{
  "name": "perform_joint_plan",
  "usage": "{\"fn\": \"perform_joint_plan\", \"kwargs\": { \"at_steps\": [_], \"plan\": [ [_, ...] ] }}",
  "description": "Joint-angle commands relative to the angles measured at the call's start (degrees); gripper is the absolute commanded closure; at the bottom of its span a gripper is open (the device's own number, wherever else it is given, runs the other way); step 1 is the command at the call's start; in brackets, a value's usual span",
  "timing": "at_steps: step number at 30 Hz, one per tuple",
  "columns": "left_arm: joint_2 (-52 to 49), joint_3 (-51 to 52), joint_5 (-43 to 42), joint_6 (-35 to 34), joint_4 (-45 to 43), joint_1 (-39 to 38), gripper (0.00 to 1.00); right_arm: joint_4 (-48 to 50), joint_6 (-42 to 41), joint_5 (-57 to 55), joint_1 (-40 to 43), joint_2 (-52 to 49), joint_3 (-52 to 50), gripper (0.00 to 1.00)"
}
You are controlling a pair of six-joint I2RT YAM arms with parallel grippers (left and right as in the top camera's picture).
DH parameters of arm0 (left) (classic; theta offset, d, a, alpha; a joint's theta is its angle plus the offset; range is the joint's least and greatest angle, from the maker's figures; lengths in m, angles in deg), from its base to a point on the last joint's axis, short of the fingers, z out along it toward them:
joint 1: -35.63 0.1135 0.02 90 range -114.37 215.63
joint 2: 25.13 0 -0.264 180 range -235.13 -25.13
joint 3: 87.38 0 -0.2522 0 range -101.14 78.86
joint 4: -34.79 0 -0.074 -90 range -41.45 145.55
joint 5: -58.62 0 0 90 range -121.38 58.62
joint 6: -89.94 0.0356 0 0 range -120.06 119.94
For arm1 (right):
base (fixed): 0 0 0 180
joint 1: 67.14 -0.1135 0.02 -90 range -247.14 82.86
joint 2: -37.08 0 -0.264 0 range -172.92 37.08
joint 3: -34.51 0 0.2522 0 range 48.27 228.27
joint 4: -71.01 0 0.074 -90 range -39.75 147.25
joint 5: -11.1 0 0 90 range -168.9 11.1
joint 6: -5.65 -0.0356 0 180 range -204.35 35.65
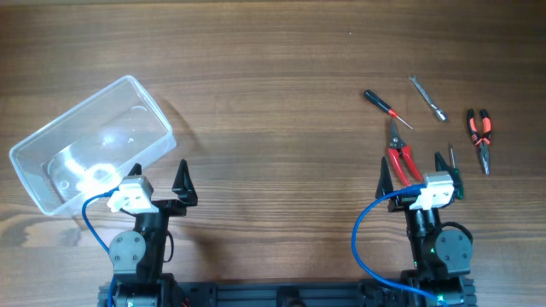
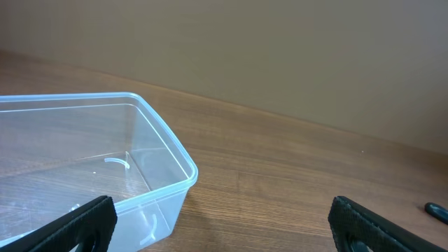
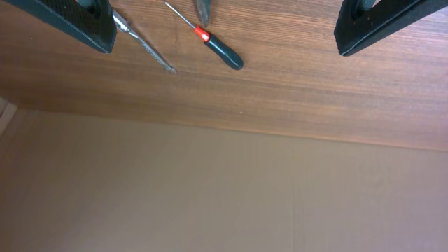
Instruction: Pack container
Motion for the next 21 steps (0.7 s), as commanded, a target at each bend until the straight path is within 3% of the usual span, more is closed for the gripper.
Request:
{"fn": "perform_joint_plan", "kwargs": {
  "at_steps": [1,11,16,21],
  "plan": [
    [0.0,0.4,-1.3,-1.0,-0.1,-0.3,0.00,0.2,-0.6,0.5,-0.3,0.5,0.0,0.00],
    [0.0,0.4,-1.3,-1.0,-0.1,-0.2,0.00,0.5,-0.8,1.7,-0.3,0.4,0.0,0.00],
    [-0.1,0.3,-1.8,-1.5,-0.2,-0.3,0.00,-0.4,-13.6,3.3,-0.3,-1.4,0.9,0.00],
    [-2.1,-2.7,-0.8,-4.4,1.6,-0.3,0.00,-4.3,-15.3,7.4,-0.3,-9.7,12.8,0.00]
  ]
}}
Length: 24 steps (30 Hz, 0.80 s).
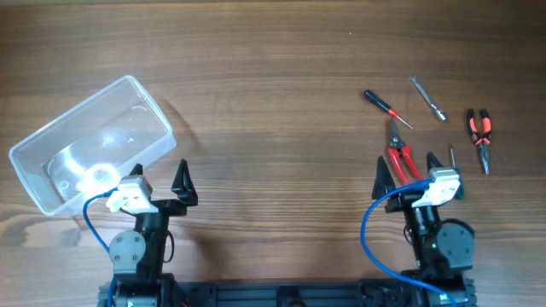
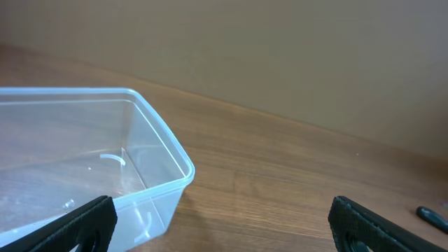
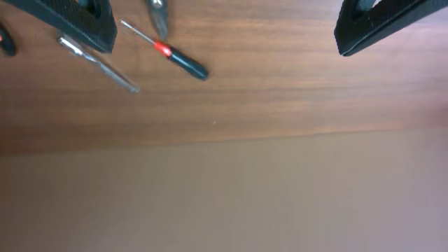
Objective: Pack container
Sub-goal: 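Move the left gripper to the clear container's rim and grasp it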
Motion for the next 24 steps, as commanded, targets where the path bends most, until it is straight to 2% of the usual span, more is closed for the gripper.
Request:
{"fn": "perform_joint_plan", "kwargs": {
  "at_steps": [1,5,8,11,13,16,18,21,24],
  "plan": [
    [-3.0,-3.5,-0.6,-2.0,3.1,-0.3,0.00,-5.3,-3.2,6.0,-0.3,-8.2,13.1,0.00],
    [-9.0,-6.1,-0.8,-2.0,7.4,-0.3,0.00,-22.8,-3.2,12.6,-0.3,-22.3,31.9,0.00],
    [-14.4,-6.9,-1.3,-2.4,7.5,-0.3,0.00,-44.5,-3.2,16.4,-0.3,-36.3,50.9,0.00],
    [-17.4,-6.9,-2.9,-8.0,7.5,-0.3,0.00,-63.6,-3.0,16.9,-0.3,-47.0,63.0,0.00],
    [-18.3,-7.1,-6.1,-8.4,7.5,-0.3,0.00,-73.0,-3.0,17.2,-0.3,-53.0,68.3,0.00],
    [-18.4,-10.2,-9.0,-8.4,8.3,-0.3,0.00,-75.7,-3.1,17.6,-0.3,-57.2,70.4,0.00],
    [-18.6,-15.5,-8.8,-7.1,14.1,-0.3,0.00,-74.4,-3.1,17.5,-0.3,-57.3,70.4,0.00],
    [-21.9,-25.8,-4.7,-5.4,28.3,-0.3,0.01,-71.8,-3.1,17.5,-0.3,-56.5,70.4,0.00],
    [-30.1,-40.4,0.2,-6.4,43.6,-0.2,0.00,-71.3,-3.0,17.5,-0.3,-56.9,70.4,0.00]
  ]
}}
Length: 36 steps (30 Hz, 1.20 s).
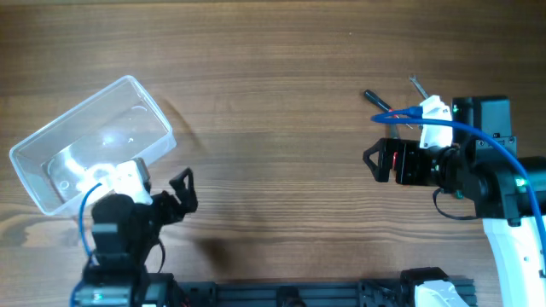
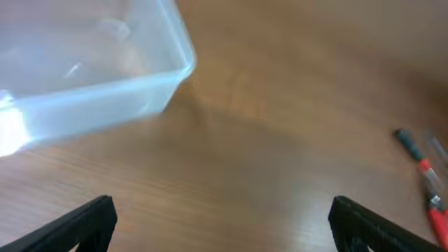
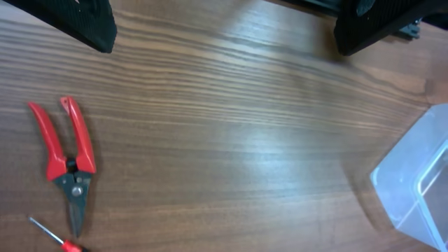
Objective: Pack container
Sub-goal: 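Move the left gripper to the clear container's rim and grasp it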
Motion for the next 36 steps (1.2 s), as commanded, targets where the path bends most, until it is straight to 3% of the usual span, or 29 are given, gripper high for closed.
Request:
{"fn": "perform_joint_plan", "kwargs": {
  "at_steps": [1,5,10,13,17,20,25,36],
  "plan": [
    [-9.2,-15.4,6.5,-1.6,10.0,-0.1,0.00,0.5,-0.2,0.8,-0.2,0.3,1.2,0.00],
    [-24.1,-32.2,9.3,-3.1,25.3,-0.1,0.00,0.9,-0.2,-2.8,-0.2,-0.5,1.2,0.00],
    [-36.2,-44.6,8.0,-2.2,35.4,0.5,0.00,0.8,1.5,-2.9,-0.2,-2.6,1.2,0.00],
    [-38.1,-46.7,10.3,-3.1,34.0,6.4,0.00,1.4,1.4,-3.4,-0.2,-3.4,1.2,0.00],
    [-39.4,-46.6,10.6,-6.4,30.1,25.6,0.00,2.5,2.6,-3.4,-0.2,-4.3,1.2,0.00],
    [-42.9,-46.6,10.6,-6.3,27.2,35.8,0.00,2.4,3.9,-4.0,-0.2,-4.7,1.2,0.00],
    [-54.1,-46.6,10.6,-5.4,23.8,43.4,0.00,2.4,4.3,-5.1,-0.2,-4.8,1.2,0.00],
    [-69.3,-46.6,12.7,8.2,12.2,46.4,0.00,-0.3,5.6,-5.4,-0.2,-4.8,1.2,0.00]
  ]
}}
